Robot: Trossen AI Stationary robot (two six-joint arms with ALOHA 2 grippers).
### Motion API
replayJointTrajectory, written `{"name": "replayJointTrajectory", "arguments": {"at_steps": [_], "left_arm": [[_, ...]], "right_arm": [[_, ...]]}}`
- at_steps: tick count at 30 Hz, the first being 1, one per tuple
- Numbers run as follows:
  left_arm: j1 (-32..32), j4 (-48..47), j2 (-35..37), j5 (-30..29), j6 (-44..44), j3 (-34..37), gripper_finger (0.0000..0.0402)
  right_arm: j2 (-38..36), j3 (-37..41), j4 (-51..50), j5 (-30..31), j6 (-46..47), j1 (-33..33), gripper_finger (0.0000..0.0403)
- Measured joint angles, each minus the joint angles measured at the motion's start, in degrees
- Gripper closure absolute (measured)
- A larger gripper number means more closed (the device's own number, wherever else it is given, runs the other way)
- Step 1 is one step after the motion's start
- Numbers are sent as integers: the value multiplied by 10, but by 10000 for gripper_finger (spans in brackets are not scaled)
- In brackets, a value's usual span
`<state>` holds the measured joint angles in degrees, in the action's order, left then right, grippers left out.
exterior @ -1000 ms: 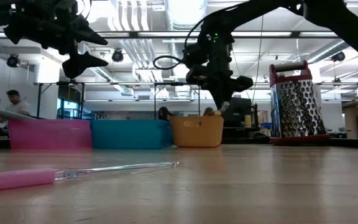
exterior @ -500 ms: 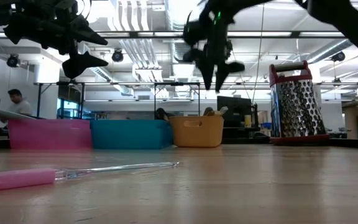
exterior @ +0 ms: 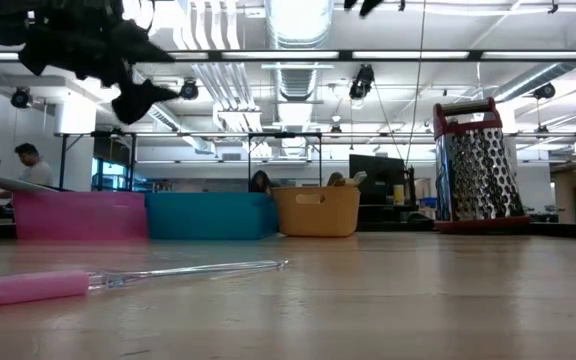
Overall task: Pick & Place Kitchen Items
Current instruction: Put the pink spatula into the blue bin
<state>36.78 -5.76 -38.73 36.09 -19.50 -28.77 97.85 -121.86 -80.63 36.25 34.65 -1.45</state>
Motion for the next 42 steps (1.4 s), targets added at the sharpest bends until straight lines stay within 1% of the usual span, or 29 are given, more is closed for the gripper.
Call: {"name": "replayJointTrajectory", "arguments": {"at_steps": [3,6,8,10,12,14,16,18,20,22,24,25,28,31,33,38,42], "left_arm": [[-21,65,-5,39,0,0,115],[-65,114,-4,40,2,-6,115],[-108,118,-3,28,12,-20,115],[-159,113,-2,-9,29,-34,115],[-219,92,-4,-67,53,-49,115],[-286,49,-7,-148,84,-69,115],[-353,-8,-13,-254,106,-92,115],[-422,-71,-23,-368,106,-115,115],[-488,-119,-40,-465,92,-133,115],[-547,-148,-61,-535,68,-145,115],[-596,-155,-88,-580,57,-153,115],[-617,-155,-104,-594,52,-154,115],[-660,-154,-156,-615,30,-161,115],[-674,-154,-208,-619,-20,-173,115],[-678,-158,-240,-606,-32,-178,115],[-682,-161,-316,-548,-38,-189,115],[-683,-157,-377,-546,-41,-200,115]], "right_arm": [[-30,48,20,66,24,88,245],[-50,93,41,108,45,160,259],[-59,122,46,132,59,199,268],[-65,151,46,158,81,229,277],[-74,180,45,182,106,252,284],[-80,207,45,194,130,267,291],[-86,234,44,194,149,274,297],[-91,257,45,194,168,275,303],[-97,277,44,193,182,275,308],[-106,297,45,193,191,274,313],[-114,314,45,194,202,273,316],[-118,322,44,193,209,273,318],[-132,341,45,193,229,273,322],[-145,353,44,191,246,274,326],[-151,359,45,188,253,275,329],[-158,367,46,179,255,275,335],[-156,368,46,179,254,275,331]]}}
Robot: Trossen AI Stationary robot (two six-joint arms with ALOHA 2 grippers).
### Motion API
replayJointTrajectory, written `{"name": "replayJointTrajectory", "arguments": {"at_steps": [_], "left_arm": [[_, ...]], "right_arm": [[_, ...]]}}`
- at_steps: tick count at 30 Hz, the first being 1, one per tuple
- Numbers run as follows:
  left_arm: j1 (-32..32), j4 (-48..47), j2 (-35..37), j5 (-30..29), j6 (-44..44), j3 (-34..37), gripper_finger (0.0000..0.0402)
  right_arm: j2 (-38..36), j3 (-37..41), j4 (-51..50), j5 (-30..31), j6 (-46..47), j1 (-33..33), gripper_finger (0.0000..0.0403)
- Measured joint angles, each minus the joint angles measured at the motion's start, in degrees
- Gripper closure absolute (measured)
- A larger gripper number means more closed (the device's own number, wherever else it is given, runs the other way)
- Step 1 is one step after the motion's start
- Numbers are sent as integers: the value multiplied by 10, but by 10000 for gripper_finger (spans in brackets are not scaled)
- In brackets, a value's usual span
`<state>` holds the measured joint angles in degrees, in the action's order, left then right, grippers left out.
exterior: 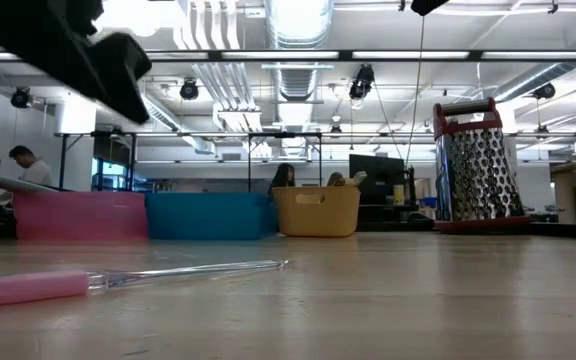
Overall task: Pick & Place Kitchen Items
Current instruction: Put the pink spatula into the blue bin
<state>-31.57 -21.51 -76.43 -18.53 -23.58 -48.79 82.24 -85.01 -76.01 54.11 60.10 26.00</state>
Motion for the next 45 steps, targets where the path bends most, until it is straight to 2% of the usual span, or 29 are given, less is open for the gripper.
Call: {"name": "replayJointTrajectory", "arguments": {"at_steps": [10,17,28,37,45], "left_arm": [[-14,-3,-132,18,-57,-49,115],[-20,-4,-191,90,-110,-78,115],[-46,16,-241,97,-141,-101,115],[-58,72,-284,89,-159,-104,115],[-57,71,-331,77,-165,-104,118]], "right_arm": [[0,0,0,0,-1,0,294],[0,6,0,-1,-1,0,271],[0,14,0,-2,-1,0,242],[0,15,0,-3,-1,0,228],[0,15,0,-4,-1,0,233]]}}
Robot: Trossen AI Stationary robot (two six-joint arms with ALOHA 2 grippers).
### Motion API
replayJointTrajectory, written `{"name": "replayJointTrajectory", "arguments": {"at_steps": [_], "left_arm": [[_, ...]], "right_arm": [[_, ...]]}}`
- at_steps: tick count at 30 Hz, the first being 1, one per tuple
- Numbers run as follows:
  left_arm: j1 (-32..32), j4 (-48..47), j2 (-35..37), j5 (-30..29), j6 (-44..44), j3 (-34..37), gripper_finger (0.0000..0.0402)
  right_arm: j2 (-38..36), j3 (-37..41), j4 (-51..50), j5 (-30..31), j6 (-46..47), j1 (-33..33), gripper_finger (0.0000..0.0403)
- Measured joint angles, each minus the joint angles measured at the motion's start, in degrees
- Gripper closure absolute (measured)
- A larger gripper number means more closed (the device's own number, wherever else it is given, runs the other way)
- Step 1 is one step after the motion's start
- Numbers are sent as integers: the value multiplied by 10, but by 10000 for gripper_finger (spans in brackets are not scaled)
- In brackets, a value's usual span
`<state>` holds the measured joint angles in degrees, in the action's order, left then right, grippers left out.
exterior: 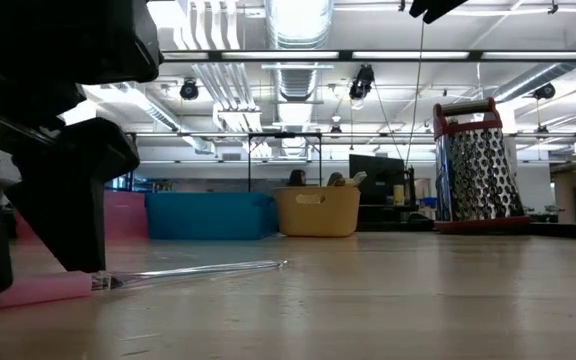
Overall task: Pick & Place Kitchen Items
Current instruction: Put the pink spatula into the blue bin
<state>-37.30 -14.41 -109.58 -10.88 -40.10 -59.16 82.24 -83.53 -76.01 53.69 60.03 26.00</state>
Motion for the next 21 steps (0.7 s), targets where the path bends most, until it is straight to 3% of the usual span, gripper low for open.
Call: {"name": "replayJointTrajectory", "arguments": {"at_steps": [6,16,21], "left_arm": [[2,-24,-30,20,1,-1,177],[2,-21,-36,17,24,-1,365],[2,-29,-14,6,45,0,374]], "right_arm": [[0,0,0,-2,-2,0,257],[0,0,0,-2,-3,0,296],[0,0,0,-1,-4,0,315]]}}
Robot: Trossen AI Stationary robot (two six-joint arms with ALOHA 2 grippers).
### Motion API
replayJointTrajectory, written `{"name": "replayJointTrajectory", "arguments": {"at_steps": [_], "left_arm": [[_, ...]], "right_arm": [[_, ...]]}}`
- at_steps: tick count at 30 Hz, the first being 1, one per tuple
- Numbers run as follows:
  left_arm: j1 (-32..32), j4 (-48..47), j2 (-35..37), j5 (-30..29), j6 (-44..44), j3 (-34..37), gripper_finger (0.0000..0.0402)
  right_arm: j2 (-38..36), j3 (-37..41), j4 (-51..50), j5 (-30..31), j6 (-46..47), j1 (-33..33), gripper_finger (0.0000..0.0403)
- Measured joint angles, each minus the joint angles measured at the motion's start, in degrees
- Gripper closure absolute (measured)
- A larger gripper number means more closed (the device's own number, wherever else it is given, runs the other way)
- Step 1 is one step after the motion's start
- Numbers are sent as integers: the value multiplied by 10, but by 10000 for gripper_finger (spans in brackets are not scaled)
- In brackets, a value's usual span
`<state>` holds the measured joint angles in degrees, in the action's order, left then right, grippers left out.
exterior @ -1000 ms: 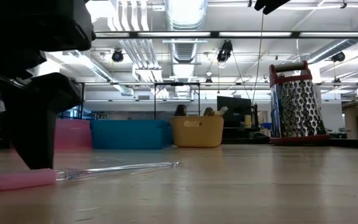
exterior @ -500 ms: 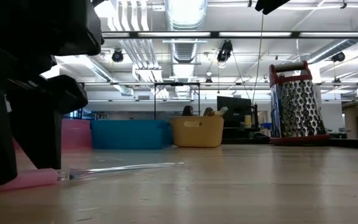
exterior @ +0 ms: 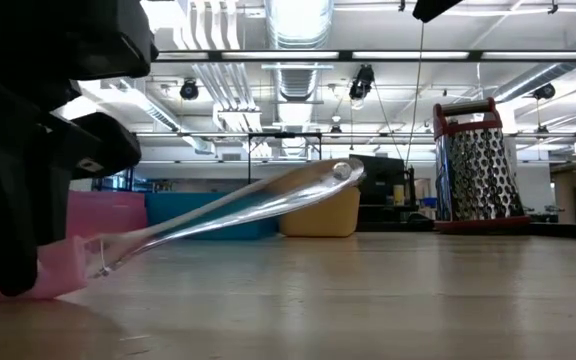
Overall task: Pick & Place Kitchen Items
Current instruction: Put the pink spatula into the blue bin
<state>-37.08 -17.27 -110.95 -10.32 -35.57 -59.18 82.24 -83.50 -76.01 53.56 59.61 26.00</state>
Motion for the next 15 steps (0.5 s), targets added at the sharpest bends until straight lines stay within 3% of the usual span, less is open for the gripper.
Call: {"name": "replayJointTrajectory", "arguments": {"at_steps": [6,8,12,15], "left_arm": [[1,-78,97,-56,42,4,374],[3,-147,142,-106,48,10,374],[13,-213,240,-236,59,0,374],[38,-233,294,-300,86,3,374]], "right_arm": [[0,0,0,0,0,0,337],[0,0,0,0,0,0,342],[0,0,0,1,0,0,349],[0,0,0,1,0,0,350]]}}
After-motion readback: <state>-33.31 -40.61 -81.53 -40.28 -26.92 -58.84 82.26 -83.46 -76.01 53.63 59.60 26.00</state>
